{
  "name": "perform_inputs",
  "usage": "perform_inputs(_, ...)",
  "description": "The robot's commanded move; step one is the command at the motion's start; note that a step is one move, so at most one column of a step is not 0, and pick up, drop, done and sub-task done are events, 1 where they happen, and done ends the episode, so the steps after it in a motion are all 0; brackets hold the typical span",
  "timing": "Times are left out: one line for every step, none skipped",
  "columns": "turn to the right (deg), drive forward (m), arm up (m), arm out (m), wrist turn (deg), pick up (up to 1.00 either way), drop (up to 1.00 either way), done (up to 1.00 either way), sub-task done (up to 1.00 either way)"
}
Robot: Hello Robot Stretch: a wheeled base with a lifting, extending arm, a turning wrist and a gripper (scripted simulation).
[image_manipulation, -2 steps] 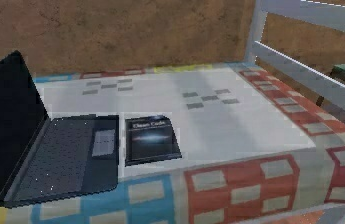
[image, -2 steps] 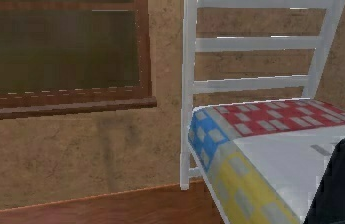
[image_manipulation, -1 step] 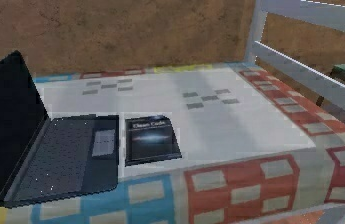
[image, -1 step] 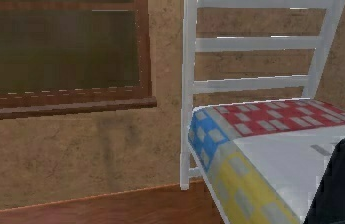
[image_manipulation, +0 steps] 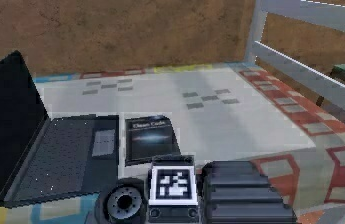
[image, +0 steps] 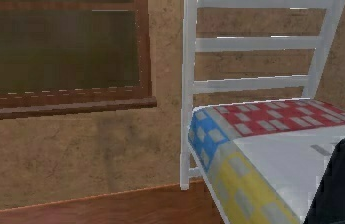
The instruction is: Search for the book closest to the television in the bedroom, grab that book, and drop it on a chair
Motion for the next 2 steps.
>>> perform_inputs(0.0,0.00,0.00,0.22,0.0,0.00,0.00,0.00,0.00)
perform_inputs(0.0,0.00,0.00,0.02,0.0,0.00,0.00,0.00,0.00)
